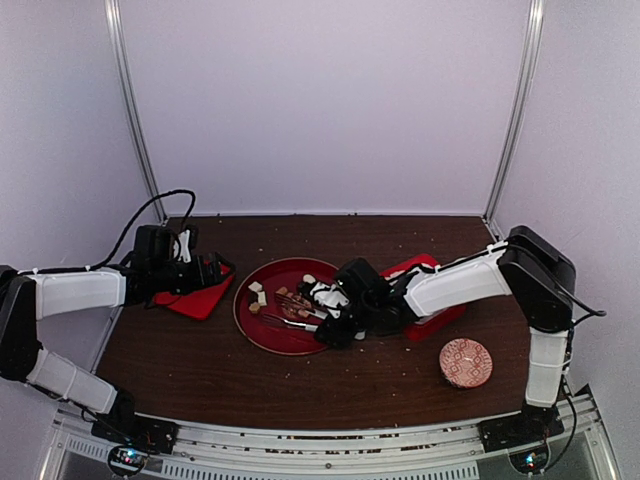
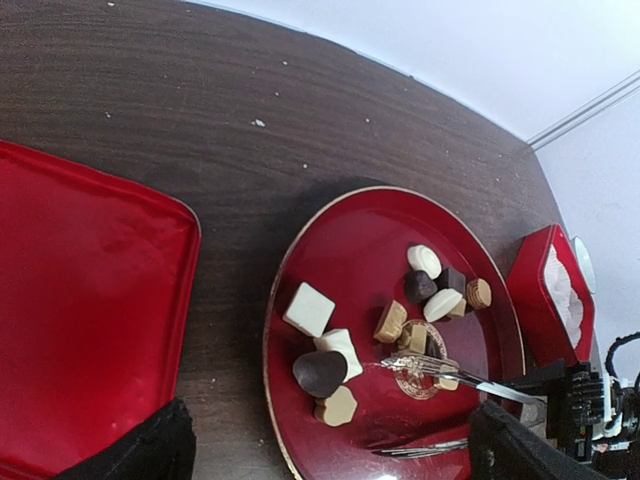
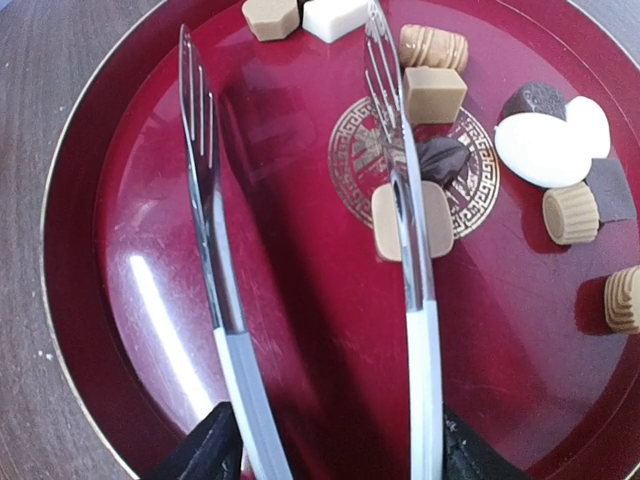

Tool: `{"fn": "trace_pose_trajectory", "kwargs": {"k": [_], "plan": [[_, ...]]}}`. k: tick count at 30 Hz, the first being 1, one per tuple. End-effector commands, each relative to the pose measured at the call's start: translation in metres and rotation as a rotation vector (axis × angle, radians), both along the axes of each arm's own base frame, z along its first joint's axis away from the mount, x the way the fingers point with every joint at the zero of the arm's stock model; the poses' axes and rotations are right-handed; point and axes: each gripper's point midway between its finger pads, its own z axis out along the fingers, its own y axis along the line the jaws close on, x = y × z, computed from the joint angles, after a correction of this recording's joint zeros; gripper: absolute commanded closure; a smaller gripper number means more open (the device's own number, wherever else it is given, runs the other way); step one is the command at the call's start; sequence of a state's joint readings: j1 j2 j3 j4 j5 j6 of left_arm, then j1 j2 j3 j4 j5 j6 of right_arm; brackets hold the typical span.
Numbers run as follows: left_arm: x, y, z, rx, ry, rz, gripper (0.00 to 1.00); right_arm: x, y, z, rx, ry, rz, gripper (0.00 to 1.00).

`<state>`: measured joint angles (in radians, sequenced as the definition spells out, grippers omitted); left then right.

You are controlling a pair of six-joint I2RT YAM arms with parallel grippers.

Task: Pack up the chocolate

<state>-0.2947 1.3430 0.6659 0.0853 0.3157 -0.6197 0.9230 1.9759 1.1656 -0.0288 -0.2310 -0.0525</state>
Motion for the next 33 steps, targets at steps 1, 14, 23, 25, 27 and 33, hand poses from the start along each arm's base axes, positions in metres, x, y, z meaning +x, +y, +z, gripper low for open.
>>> {"fn": "trace_pose_trajectory", "kwargs": {"k": [1, 14, 23, 25, 27, 33], "plan": [[0.008, -0.003, 0.012, -0.005, -0.038, 0.001, 0.02, -0.006, -0.014, -0.001, -0.031, 0.027, 0.004, 0.43], [0.010, 0.003, 0.008, 0.031, -0.017, 0.031, 0.02, -0.008, -0.005, 0.012, 0.067, 0.135, 0.051, 0.25], [0.011, 0.007, 0.012, 0.055, -0.031, 0.048, 0.02, 0.010, -0.015, 0.070, 0.104, -0.040, -0.005, 0.00], [0.011, 0.009, 0.012, 0.061, -0.036, 0.053, 0.02, 0.013, -0.019, 0.088, 0.140, -0.099, -0.019, 0.00], [0.011, 0.010, 0.015, 0.067, -0.048, 0.060, 0.02, 0.014, -0.024, 0.107, 0.169, -0.161, -0.025, 0.00], [0.008, 0.014, 0.029, 0.061, -0.115, 0.069, 0.02, -0.007, -0.025, 0.091, 0.119, -0.068, 0.137, 0.00]]}}
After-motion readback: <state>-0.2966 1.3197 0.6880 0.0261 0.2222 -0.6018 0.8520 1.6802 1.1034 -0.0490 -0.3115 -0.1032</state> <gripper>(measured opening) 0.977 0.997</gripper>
